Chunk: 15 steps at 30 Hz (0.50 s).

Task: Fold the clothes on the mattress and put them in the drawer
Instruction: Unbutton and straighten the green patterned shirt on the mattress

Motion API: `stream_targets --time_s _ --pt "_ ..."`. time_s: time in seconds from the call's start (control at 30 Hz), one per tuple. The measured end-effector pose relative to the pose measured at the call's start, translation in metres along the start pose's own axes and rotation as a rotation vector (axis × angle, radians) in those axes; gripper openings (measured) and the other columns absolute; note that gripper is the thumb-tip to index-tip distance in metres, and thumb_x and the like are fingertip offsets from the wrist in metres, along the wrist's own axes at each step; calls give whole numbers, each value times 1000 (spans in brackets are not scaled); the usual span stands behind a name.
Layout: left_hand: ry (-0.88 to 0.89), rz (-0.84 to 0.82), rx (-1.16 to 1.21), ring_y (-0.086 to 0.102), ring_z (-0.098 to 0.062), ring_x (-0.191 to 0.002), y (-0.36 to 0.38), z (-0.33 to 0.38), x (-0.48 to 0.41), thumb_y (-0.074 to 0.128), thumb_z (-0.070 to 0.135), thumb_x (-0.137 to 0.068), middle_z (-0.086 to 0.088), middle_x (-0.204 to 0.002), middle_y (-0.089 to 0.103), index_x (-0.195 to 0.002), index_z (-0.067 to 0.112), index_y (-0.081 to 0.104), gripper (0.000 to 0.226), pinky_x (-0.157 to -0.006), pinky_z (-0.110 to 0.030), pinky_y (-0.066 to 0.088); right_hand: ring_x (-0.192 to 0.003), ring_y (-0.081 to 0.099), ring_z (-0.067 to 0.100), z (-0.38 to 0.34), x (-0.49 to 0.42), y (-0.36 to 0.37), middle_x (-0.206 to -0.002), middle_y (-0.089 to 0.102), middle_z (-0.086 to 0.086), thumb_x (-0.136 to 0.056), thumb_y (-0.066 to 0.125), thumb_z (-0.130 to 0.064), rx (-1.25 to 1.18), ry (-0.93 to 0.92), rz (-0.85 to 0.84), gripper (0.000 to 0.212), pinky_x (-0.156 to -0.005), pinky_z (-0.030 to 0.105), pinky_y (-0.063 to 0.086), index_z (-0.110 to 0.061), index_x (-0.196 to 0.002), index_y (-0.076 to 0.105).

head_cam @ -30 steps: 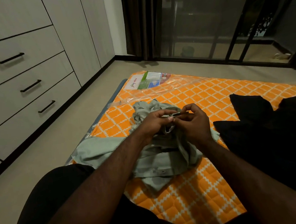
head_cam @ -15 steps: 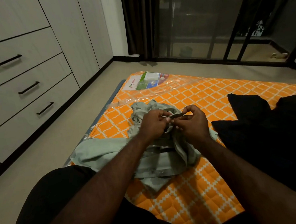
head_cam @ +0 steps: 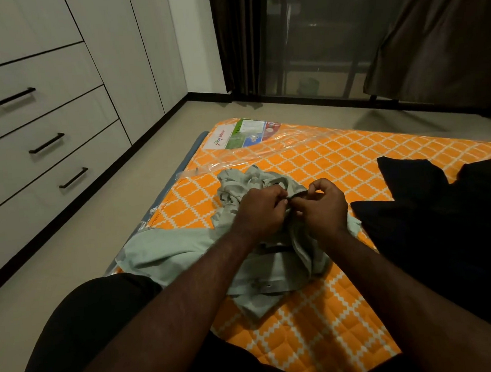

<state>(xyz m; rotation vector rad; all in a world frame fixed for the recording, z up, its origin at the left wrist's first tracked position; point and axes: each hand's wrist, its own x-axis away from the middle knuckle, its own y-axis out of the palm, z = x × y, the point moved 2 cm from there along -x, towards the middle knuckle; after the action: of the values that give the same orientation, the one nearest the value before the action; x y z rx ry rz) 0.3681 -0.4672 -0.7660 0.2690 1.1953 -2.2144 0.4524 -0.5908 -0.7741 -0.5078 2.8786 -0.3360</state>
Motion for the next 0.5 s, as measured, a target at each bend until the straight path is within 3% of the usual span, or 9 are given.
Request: stream_targets --time_s 0.1,0.17,0.5 --pt "-16 50 -13 64 -21 -62 -4 2 1 59 24 -87 -7 -74 72 -94 9 75 22 -59 -39 55 -61 64 15 -8 1 1 -68 67 5 -75 77 -3 95 -160 -38 26 -52 28 52 -15 -79 54" --pt "-24 60 -20 63 -22 -61 -5 2 1 58 24 -86 -7 -72 71 -92 9 74 22 -58 -39 54 -60 63 12 -11 3 1 -67 67 2 -77 77 -3 108 -208 -42 25 -51 21 47 -13 -79 55" --pt "-35 -89 67 72 -20 -84 -9 -4 -8 62 24 -83 -6 -96 78 -106 11 79 31 -76 -40 58 -72 74 15 -8 -2 -2 -79 75 6 -77 77 1 -19 -111 -112 31 -60 33 60 -14 -95 57"
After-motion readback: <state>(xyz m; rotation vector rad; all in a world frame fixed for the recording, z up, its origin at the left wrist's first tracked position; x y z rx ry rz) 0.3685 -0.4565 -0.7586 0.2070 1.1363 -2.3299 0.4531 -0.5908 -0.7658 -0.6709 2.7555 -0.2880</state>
